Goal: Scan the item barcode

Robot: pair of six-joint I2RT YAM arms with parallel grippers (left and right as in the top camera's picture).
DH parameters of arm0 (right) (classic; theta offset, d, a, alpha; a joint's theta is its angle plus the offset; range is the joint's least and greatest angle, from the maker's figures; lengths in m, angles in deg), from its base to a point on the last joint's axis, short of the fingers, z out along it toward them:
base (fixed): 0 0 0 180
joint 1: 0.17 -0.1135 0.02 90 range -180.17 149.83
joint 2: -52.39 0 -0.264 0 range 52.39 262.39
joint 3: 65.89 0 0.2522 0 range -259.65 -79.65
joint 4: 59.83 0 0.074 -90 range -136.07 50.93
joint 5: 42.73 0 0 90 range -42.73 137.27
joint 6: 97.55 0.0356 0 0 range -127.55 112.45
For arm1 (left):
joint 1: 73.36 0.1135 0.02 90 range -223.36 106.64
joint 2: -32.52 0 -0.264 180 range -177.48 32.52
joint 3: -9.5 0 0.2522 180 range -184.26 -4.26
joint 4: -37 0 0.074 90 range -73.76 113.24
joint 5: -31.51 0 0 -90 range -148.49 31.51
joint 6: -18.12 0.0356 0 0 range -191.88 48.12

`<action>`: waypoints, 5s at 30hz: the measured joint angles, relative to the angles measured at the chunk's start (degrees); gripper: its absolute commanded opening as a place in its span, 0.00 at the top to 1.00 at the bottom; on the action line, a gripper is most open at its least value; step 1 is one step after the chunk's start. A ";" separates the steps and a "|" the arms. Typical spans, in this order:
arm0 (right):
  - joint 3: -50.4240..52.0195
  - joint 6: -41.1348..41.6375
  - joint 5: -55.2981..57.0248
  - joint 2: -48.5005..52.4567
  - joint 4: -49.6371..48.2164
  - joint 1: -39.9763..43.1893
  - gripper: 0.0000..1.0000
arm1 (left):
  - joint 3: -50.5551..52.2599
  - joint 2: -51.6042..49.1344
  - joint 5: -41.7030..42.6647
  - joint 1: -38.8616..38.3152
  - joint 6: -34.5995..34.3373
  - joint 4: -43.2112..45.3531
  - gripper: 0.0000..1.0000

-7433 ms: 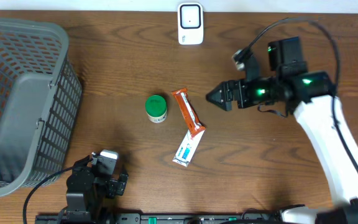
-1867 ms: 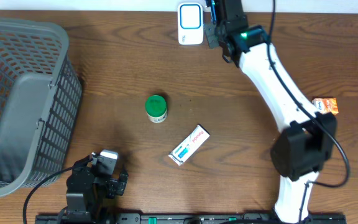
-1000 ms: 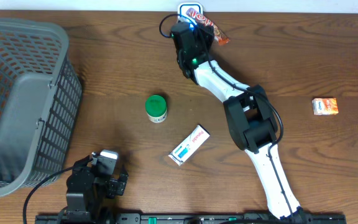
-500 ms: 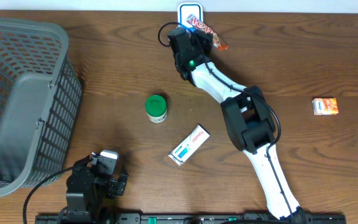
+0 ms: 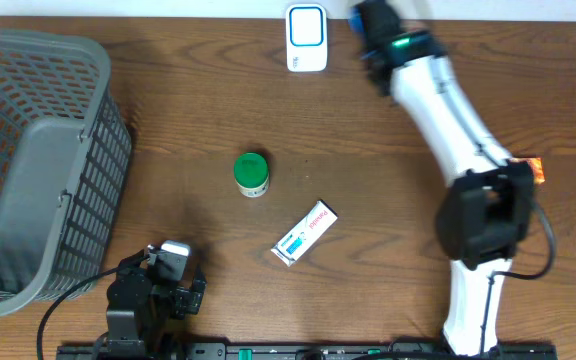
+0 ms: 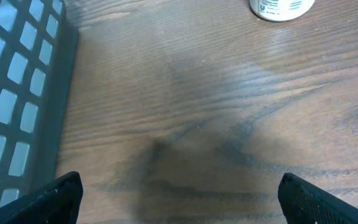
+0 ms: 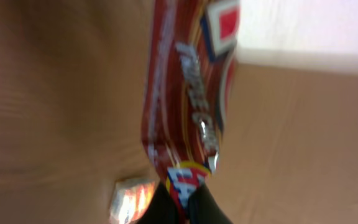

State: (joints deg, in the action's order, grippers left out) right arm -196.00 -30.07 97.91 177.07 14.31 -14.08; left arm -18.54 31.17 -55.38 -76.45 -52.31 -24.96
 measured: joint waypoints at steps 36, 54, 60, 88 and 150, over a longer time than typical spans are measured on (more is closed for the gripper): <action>12.96 34.45 -42.71 -10.62 8.66 38.66 0.01 | 0.00 0.00 0.00 0.00 0.00 0.00 0.02; 18.95 58.40 -63.95 -22.08 20.22 7.50 0.01 | 0.00 0.00 0.00 0.00 0.00 0.00 0.02; 32.15 72.96 -65.85 -21.90 5.68 -8.85 0.01 | 0.00 0.00 0.00 0.00 0.00 0.00 0.02; 53.33 103.16 -56.65 -21.55 -18.18 -27.06 0.26 | 0.00 0.00 0.00 0.00 0.00 0.00 0.02; 53.35 51.67 -56.00 -20.13 -19.61 -29.44 0.10 | 0.00 0.00 0.00 0.00 0.00 0.00 0.01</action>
State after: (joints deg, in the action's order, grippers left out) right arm -142.65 21.59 41.91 156.94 -5.30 -43.52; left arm -18.54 31.17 -55.38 -76.45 -52.31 -24.96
